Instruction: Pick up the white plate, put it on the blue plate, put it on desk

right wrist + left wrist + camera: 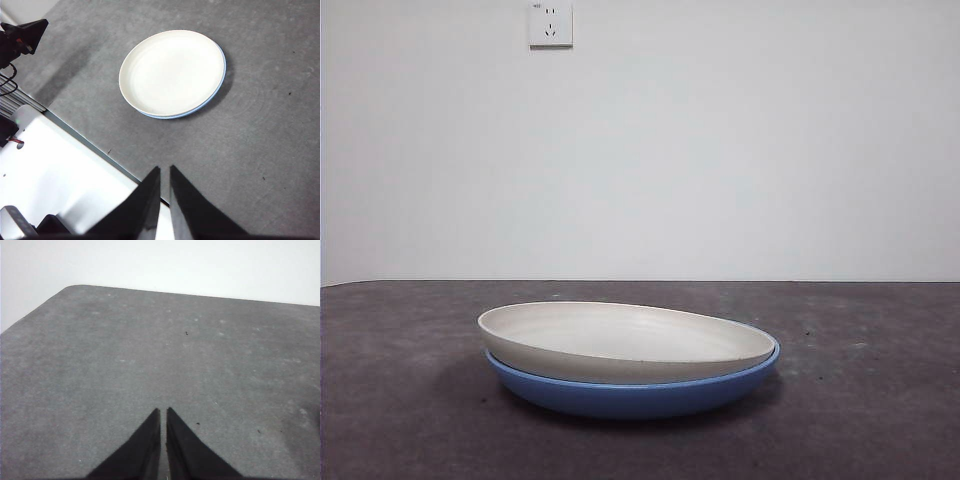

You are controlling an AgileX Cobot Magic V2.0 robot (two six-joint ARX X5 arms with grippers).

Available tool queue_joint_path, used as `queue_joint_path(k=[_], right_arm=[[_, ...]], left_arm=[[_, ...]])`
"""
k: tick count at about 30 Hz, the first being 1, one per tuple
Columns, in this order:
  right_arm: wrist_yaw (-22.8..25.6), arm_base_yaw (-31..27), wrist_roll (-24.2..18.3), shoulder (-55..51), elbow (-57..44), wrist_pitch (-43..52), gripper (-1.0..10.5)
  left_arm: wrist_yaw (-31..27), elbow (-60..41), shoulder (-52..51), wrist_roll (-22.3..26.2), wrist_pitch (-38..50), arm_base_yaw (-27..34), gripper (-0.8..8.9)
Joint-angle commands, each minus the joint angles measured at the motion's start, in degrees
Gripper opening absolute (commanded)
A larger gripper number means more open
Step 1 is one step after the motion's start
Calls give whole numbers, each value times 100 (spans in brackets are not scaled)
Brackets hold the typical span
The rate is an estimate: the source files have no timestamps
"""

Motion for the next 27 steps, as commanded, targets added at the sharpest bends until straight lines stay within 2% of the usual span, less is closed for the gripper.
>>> queue_joint_path(k=[1,6,10,15,17,24,27], right_arm=[[17,35,-50,15,87,61,29],[-81,-328,-57,-122,44,68,29],[-4,-1025,-487,-437,-446,529,29],[83,-1585,-560,-968,-1816,2409,29],[107,-1716,-221,-1176,-2319,3368,29],[170,-1849,-203,-1711,-3602,6207,29],[254,-1858,-387,-1908,-4100,7307,29]], left_arm=[[-17,-118,-9,90,-33,13,21],[-17,-118,-9,90,-33,13,21],[-17,-118,-9,90,-33,13,21],[-17,-118,-9,90,-33,13,21],[-20,-118,-9,90,-33,13,21],[-17,-118,-9,90,-28,11,21],[-17,-118,-9,90,-28,11,21]])
